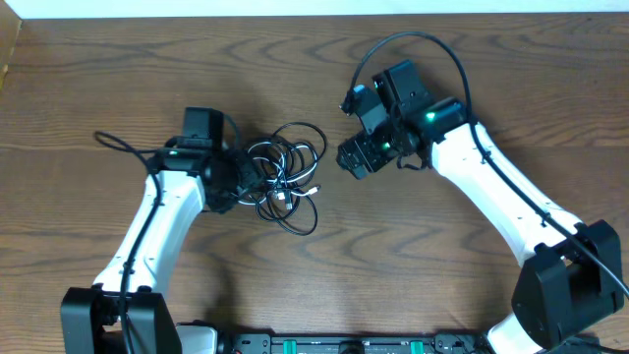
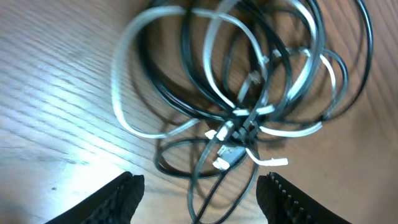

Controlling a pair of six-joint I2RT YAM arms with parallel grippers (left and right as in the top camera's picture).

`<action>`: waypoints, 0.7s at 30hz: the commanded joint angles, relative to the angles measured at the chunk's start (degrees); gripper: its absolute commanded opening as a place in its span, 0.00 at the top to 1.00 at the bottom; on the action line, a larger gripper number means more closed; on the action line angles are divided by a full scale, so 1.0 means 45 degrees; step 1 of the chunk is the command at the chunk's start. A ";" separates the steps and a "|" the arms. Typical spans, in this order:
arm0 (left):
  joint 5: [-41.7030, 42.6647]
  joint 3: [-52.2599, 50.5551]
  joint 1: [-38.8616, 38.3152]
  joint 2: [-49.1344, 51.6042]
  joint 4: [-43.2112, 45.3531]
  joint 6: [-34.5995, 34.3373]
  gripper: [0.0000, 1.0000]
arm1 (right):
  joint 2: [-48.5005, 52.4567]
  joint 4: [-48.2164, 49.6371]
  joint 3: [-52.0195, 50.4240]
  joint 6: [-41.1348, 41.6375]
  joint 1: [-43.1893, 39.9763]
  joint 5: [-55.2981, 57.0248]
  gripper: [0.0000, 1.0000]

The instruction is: Untangle cables

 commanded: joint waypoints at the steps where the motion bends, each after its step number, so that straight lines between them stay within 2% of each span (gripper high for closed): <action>1: -0.0495 0.0155 -0.0593 0.0243 -0.0005 0.0544 0.36 | 0.0024 0.0486 -0.0874 0.1010 0.0029 0.0675 0.11; 4: -0.0709 0.0049 -0.1112 0.0495 -0.0019 0.0539 0.36 | 0.0024 0.0792 -0.1433 0.1005 0.0029 0.0690 0.11; 5: -0.0806 -0.0034 -0.1268 0.0583 -0.0019 0.0539 0.40 | 0.0024 0.0869 -0.1564 0.1001 0.0019 0.0733 0.11; 7: -0.1059 -0.0248 -0.1574 0.0797 -0.0053 0.0534 0.50 | 0.0024 0.1064 -0.1821 0.1005 0.0015 0.0918 0.10; 10: -0.1171 -0.0447 -0.1875 0.1156 -0.0272 0.0539 0.70 | 0.0024 0.1345 -0.2093 0.1001 0.0015 0.1375 0.09; 12: -0.1171 -0.0491 -0.2021 0.1394 -0.0529 0.0539 0.79 | 0.0024 0.1457 -0.2137 0.1005 0.0019 0.1637 0.09; 13: -0.1171 -0.0491 -0.2079 0.1525 -0.0719 0.0539 0.90 | 0.0024 0.1554 -0.2166 0.1001 0.0019 0.1681 0.09; 17: -0.1175 -0.0491 -0.2166 0.1749 -0.1457 0.0568 0.92 | 0.0024 0.1685 -0.2181 0.1005 0.0019 0.1681 0.09; 21: -0.1175 -0.0316 -0.2152 0.1690 -0.2531 0.1462 0.92 | 0.0024 0.1647 -0.2181 0.1001 0.0010 0.2103 0.09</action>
